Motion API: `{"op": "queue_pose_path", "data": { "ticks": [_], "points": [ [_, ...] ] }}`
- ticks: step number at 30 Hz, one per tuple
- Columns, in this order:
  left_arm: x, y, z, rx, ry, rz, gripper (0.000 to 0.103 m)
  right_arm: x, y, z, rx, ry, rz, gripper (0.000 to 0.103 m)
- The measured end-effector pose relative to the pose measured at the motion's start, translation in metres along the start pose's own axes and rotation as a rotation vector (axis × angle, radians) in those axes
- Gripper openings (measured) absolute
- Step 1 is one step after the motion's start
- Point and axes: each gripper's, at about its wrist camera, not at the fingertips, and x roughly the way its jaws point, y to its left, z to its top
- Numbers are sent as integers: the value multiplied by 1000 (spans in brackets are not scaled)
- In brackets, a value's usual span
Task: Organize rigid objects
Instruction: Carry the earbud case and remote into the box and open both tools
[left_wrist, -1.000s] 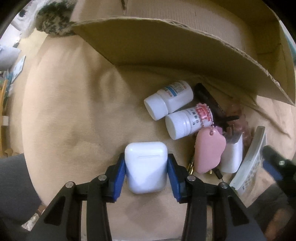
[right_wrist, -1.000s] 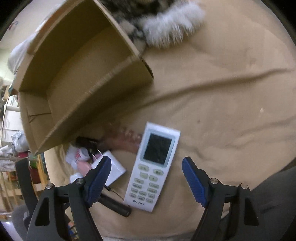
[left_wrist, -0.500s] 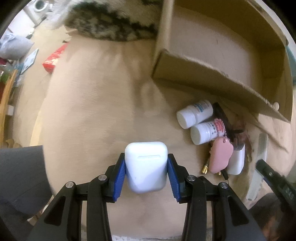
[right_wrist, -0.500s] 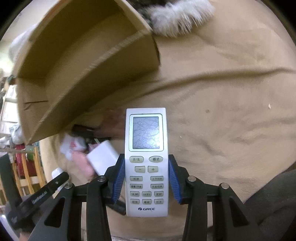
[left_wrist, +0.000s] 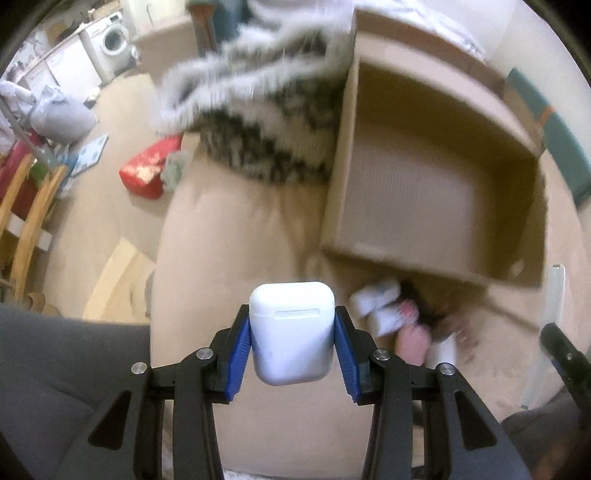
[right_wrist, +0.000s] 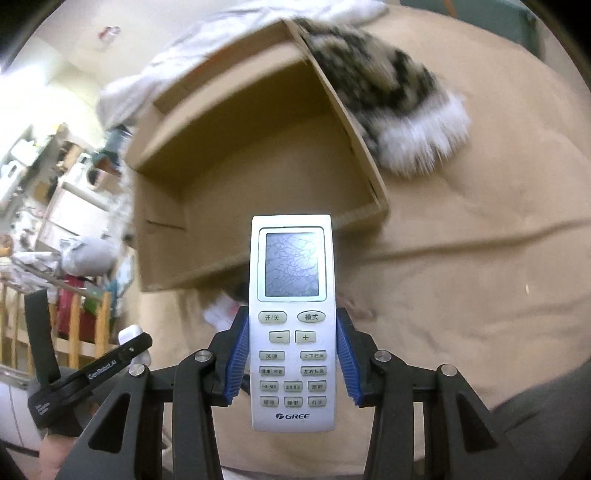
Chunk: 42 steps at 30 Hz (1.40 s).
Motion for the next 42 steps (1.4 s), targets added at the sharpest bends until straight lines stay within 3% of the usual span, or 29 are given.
{"op": "queue_pose_path", "data": {
  "ticks": [5,10,16,24,30,34,42],
  "points": [
    [-36,-34,32,33,-92,-46,39,-16,21,31,-52,-66,41,46],
    [-37,-70,54,76,-135,-28,39,-15,37,62,-116,-83,39,46],
    [-4,-88,73,88,-129,-19,39,4,41,90,-155,-77,50,46],
    [42,-106,87,128,-95,-33,39,60,33,115,-191,-11,18,46],
    [71,-116,89,146,-59,-3,39,95,22,120,-180,26,10,46],
    [85,-122,88,172,-58,26,39,107,25,118,-225,11,-29,46],
    [102,-125,91,180,-49,73,39,121,26,118,-226,37,-26,46]
  ]
}}
